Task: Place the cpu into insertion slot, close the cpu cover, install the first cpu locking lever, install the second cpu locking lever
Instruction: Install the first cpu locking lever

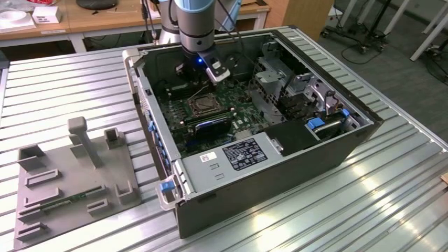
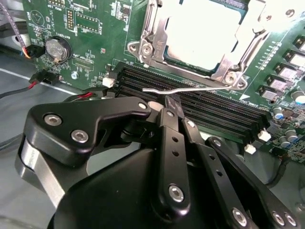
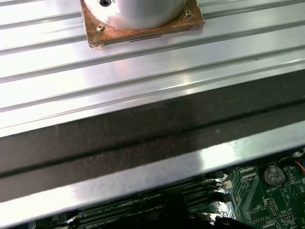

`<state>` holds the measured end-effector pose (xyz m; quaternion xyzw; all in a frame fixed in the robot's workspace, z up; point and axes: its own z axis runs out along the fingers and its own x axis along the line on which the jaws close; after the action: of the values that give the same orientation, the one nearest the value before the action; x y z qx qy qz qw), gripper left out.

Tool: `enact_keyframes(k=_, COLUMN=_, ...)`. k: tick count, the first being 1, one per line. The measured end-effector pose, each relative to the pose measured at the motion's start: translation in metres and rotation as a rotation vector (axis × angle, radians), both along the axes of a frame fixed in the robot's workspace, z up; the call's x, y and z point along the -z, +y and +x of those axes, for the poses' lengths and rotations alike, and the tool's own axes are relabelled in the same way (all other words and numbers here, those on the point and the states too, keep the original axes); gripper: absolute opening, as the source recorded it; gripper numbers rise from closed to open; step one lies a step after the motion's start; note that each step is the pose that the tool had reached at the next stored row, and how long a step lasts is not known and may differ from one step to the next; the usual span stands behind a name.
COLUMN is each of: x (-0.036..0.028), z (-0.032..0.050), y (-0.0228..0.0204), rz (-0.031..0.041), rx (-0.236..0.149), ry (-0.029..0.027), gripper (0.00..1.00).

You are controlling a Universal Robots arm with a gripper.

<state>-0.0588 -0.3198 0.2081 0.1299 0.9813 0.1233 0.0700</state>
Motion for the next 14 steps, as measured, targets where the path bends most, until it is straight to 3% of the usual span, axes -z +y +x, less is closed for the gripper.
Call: enact_keyframes(k=14, x=-0.0001, z=-0.0031, y=0.0048, rz=0.0042, rx=0.000, ry=-0.0056, gripper=0.11)
